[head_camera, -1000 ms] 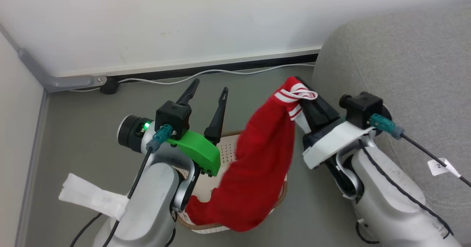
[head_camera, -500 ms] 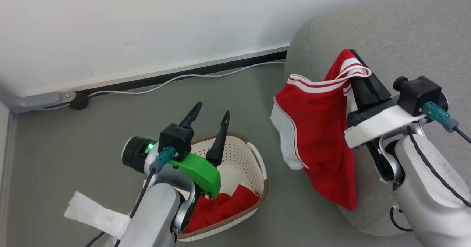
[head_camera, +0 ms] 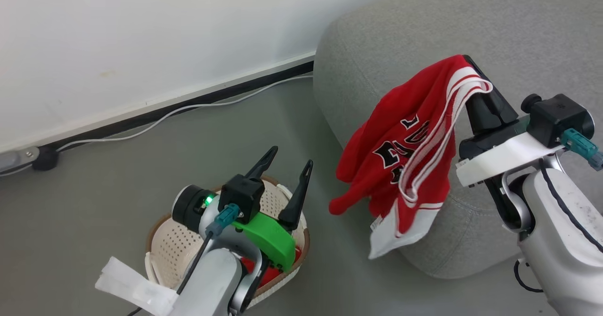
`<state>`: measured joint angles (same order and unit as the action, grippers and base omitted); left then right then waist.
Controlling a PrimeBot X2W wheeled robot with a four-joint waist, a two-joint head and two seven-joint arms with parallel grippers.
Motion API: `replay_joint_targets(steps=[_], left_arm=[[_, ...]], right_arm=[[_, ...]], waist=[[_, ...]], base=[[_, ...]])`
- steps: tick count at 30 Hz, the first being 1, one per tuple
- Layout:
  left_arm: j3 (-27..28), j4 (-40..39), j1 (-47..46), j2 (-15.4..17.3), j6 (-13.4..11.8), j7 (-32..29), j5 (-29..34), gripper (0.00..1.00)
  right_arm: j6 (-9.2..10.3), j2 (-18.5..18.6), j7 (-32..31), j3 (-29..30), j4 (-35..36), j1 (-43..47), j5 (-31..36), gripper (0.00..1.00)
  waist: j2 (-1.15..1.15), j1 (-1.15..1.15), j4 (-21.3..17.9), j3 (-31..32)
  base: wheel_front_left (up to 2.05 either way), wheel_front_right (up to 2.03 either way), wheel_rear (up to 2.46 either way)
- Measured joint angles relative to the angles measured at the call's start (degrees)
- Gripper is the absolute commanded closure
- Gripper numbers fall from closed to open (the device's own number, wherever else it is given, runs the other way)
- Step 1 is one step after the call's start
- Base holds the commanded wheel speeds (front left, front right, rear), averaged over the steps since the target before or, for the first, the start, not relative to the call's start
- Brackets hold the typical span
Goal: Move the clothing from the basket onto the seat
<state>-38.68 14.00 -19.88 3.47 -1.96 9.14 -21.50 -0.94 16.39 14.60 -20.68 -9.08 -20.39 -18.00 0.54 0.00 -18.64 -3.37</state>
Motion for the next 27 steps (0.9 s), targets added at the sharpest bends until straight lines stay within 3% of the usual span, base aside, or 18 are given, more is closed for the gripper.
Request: replay_joint_targets(steps=[9,19,27], left_arm=[[-1.81,-0.89,0.20,-0.21,0.48,-0.01,0.04,0.00],[-3.07,-1.67,0.19,-0.23,0.76,-0.37,0.22,0.00],[-2.34,-3.67,-1.08,0.05,0.09,-1.53,1.57,0.00]], right_arm=[[-0.05,1.66,0.00,1.38,1.79,-0.01,-0.01,1.00],[-0.37,3.07,-0.64,4.12,2.81,-1.16,-1.23,1.00],[-1.79,6.71,-4.14,6.98,3.44,-14.21,-1.66,1.00]], waist=[[0.00,0.00,-3.32,-1.99],[0.00,0.00,-2.23,-4.52],[0.00,0.00,0.01,-8.03]], base=[[0.00,0.00,0.00],[0.00,0.00,0.00],[0.00,0.00,0.00]])
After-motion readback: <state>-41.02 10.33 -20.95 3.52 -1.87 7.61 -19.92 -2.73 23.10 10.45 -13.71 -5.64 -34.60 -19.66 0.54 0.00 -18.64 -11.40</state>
